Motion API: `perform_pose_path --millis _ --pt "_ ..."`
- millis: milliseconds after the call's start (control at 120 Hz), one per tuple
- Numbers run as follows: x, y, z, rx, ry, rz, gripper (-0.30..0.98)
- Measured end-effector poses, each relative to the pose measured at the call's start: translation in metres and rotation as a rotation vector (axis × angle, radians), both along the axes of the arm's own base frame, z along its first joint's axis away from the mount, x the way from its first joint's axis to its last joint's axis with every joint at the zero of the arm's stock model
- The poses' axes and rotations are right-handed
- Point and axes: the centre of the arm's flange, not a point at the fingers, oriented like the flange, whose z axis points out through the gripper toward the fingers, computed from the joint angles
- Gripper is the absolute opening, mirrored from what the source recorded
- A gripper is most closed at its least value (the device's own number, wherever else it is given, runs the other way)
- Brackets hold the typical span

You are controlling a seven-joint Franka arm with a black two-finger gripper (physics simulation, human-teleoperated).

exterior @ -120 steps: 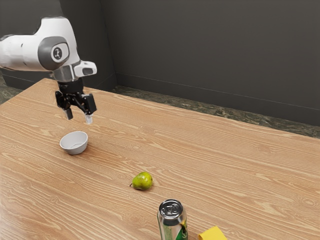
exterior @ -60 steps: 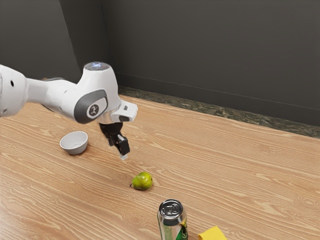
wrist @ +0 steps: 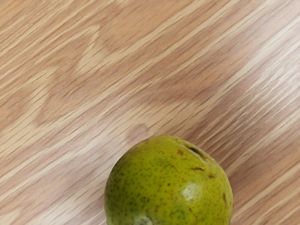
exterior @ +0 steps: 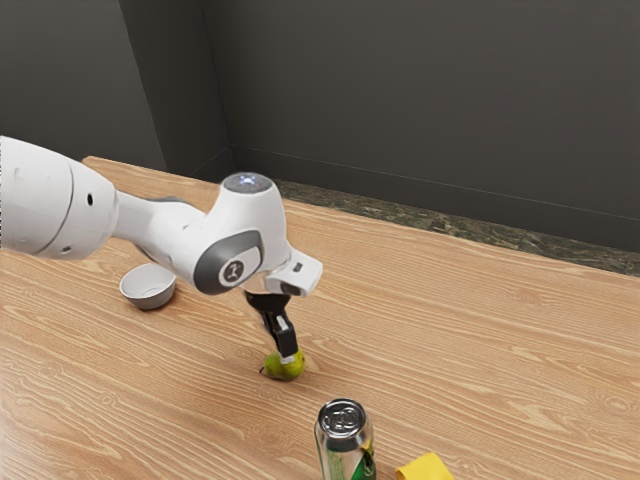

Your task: Place the pear in the bowl.

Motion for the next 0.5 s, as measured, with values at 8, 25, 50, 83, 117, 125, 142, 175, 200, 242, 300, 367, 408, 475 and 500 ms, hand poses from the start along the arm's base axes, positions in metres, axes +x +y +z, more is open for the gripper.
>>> perform_pose_path --millis 8,25,50,83,117,125,142,175,200,242,300,367,408,475,500 --pt "0.000 -0.001 0.000 0.000 -0.001 -0.003 0.61" --pt "0.000 -0.002 -0.001 -0.001 -0.003 -0.008 0.61" --pt "0.000 -0.003 -0.002 -0.002 -0.005 -0.014 0.61" --pt "0.001 -0.004 -0.004 -0.003 -0.006 -0.021 0.61" --pt "0.001 -0.004 -0.007 -0.003 -0.006 -0.028 0.61" --pt "0.001 -0.004 -0.008 -0.003 -0.005 -0.029 0.61" --pt "0.001 -0.004 -0.010 -0.002 -0.005 -0.032 0.61" --pt "0.002 -0.004 -0.013 -0.002 -0.003 -0.036 0.61" --pt "0.002 -0.003 -0.016 -0.002 -0.002 -0.039 0.61" --pt "0.002 -0.004 -0.021 -0.002 0.001 -0.045 0.61" --pt "0.003 -0.004 -0.026 -0.002 0.001 -0.052 0.61" --pt "0.004 -0.003 -0.028 -0.002 -0.002 -0.058 0.61" --pt "0.006 -0.003 -0.028 -0.003 -0.007 -0.061 0.61" --pt "0.007 -0.001 -0.028 -0.004 -0.010 -0.064 0.61" --pt "0.007 0.000 -0.029 -0.005 -0.009 -0.064 0.61"
